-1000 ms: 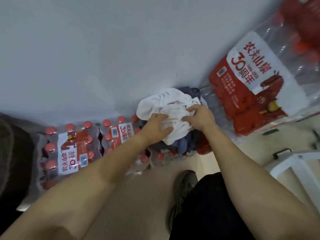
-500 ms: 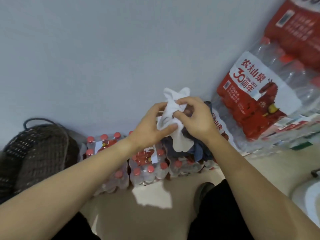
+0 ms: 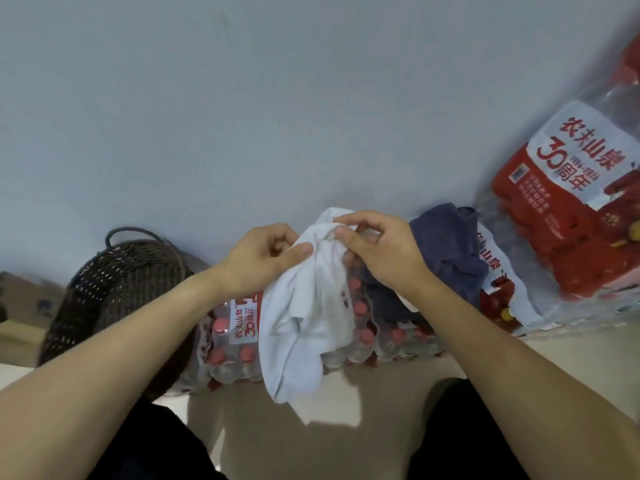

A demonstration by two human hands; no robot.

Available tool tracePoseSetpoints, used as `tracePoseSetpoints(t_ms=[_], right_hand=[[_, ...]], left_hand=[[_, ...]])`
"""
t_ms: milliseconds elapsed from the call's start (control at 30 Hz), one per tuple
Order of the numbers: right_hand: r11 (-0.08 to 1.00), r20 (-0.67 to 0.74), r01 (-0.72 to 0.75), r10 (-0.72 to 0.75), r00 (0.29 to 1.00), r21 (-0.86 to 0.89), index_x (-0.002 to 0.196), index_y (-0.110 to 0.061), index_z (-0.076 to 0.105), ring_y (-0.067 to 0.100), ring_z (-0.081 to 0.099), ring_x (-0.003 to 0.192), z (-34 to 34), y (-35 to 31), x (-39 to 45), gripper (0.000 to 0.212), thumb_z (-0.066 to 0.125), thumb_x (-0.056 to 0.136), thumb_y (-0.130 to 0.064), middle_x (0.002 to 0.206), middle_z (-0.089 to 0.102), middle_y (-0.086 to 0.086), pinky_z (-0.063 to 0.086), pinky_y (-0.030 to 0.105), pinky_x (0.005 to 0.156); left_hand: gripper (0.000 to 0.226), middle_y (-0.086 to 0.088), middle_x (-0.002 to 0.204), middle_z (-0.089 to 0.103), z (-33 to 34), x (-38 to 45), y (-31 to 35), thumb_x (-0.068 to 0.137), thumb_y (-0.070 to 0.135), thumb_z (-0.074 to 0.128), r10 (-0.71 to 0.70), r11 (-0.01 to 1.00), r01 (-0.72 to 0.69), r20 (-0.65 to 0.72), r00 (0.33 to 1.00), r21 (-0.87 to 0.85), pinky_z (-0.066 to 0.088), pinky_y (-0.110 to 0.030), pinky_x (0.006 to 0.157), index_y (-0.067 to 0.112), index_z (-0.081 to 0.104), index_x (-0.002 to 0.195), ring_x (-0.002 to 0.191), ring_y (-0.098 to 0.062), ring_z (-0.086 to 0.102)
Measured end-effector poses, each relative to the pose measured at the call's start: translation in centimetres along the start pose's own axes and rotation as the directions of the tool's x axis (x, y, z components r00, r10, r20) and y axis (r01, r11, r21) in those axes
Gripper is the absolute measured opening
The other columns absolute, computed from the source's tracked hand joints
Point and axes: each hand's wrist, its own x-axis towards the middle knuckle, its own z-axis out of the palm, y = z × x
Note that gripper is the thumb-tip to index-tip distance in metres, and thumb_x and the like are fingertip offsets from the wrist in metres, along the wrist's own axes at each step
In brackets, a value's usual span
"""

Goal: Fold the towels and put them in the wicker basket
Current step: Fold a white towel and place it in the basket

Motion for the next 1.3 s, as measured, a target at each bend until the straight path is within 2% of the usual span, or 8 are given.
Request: tracePoseSetpoints(t_ms=[333, 467, 600, 800, 900, 1000, 1167, 1300], right_hand=[[0.818, 0.183, -0.047, 0.183, 0.966, -0.573, 0.095, -0.032, 0.065, 0.005, 0.057, 0.064, 0.9, 7.3, 6.4, 0.007, 0.068, 0.090, -0.030, 0.074, 0.060, -0.007, 0.038, 0.006, 0.053], [0.742, 0.232, -0.235, 0.466, 0.854, -0.627, 0.128, -0.022, 0.052, 0.009, 0.059, 0.077, 0.6, 10.5, 7.4, 0.049, 0.073, 0.086, -0.035, 0.090, 0.062, -0.007, 0.041, 0.013, 0.060], [0.667, 0.350, -0.216, 0.606, 0.714, -0.714, 0.107, -0.016, 0.075, 0.012, 0.061, 0.080, 1.4, 12.0, 7.4, 0.025, 0.072, 0.086, -0.030, 0.088, 0.065, -0.009, 0.044, 0.022, 0.071], [0.611, 0.365, -0.161, 0.641, 0.675, -0.775, 0.084, -0.018, 0.071, 0.013, 0.063, 0.075, 2.8, 10.8, 8.0, 0.012, 0.076, 0.078, -0.026, 0.089, 0.071, -0.001, 0.053, 0.027, 0.069], [0.653, 0.409, -0.107, 0.585, 0.700, -0.750, 0.077, -0.020, 0.064, 0.012, 0.059, 0.066, 3.1, 9.1, 6.9, 0.013, 0.076, 0.077, -0.021, 0.077, 0.066, -0.004, 0.049, 0.027, 0.062], [0.801, 0.462, -0.094, 0.431, 0.775, -0.591, 0.079, -0.019, 0.061, 0.012, 0.061, 0.070, 3.8, 6.8, 5.7, 0.018, 0.076, 0.077, -0.011, 0.078, 0.066, -0.004, 0.051, 0.030, 0.067], [0.957, 0.533, 0.065, 0.101, 0.840, -0.283, 0.080, -0.016, 0.067, 0.023, 0.070, 0.087, 5.2, 2.8, 3.5, 0.018, 0.076, 0.079, -0.001, 0.090, 0.072, 0.008, 0.056, 0.040, 0.082], [0.989, 0.523, 0.073, 0.005, 0.852, -0.129, 0.086, -0.005, 0.069, 0.022, 0.070, 0.085, 5.1, 1.6, 1.4, 0.010, 0.075, 0.081, 0.002, 0.088, 0.073, 0.008, 0.055, 0.038, 0.080]], left_hand=[[0.028, 0.004, 0.065, 0.057, -4.7, 3.2, -9.2, 0.091, 0.036, 0.065, -0.184, 0.913, 0.181, -0.027, 0.983, 0.366, 0.040, -0.028, 0.059, 0.014, 0.063, 0.074, 0.059, -0.010, 0.048], [0.028, 0.005, 0.062, 0.057, -4.6, 4.0, -11.3, 0.090, 0.036, 0.066, -0.248, 0.876, 0.230, -0.014, 0.969, 0.425, 0.041, -0.029, 0.059, 0.018, 0.061, 0.070, 0.059, -0.012, 0.052], [0.026, 0.004, 0.066, 0.058, -4.5, 3.9, -11.8, 0.090, 0.039, 0.066, -0.319, 0.850, 0.215, 0.146, 0.936, 0.480, 0.040, -0.029, 0.062, 0.020, 0.061, 0.072, 0.062, -0.012, 0.052], [0.028, 0.010, 0.075, 0.060, -4.0, 2.5, -11.9, 0.087, 0.050, 0.066, -0.523, 0.774, 0.213, 0.413, 0.745, 0.596, 0.041, -0.020, 0.065, 0.024, 0.065, 0.075, 0.065, -0.008, 0.053], [0.042, 0.012, 0.103, 0.065, -3.9, 1.7, -10.7, 0.080, 0.059, 0.069, -0.572, 0.747, 0.250, 0.402, 0.715, 0.617, 0.046, -0.019, 0.074, 0.031, 0.064, 0.112, 0.079, -0.005, 0.062], [0.066, 0.012, 0.120, 0.055, -3.5, 1.1, -9.4, 0.076, 0.063, 0.069, -0.441, 0.789, 0.207, 0.299, 0.846, 0.578, 0.046, -0.021, 0.088, 0.028, 0.050, 0.129, 0.102, -0.008, 0.059], [0.071, 0.021, 0.125, 0.059, -2.8, -0.4, -5.0, 0.070, 0.077, 0.063, -0.179, 0.975, 0.146, 0.204, 0.962, 0.170, 0.043, -0.025, 0.102, 0.037, 0.054, 0.127, 0.120, 0.003, 0.053], [0.054, 0.023, 0.100, 0.069, -2.3, -1.6, -2.4, 0.073, 0.077, 0.059, -0.068, 0.990, 0.050, 0.137, 0.988, 0.129, 0.047, -0.014, 0.080, 0.034, 0.064, 0.105, 0.094, 0.008, 0.063]])
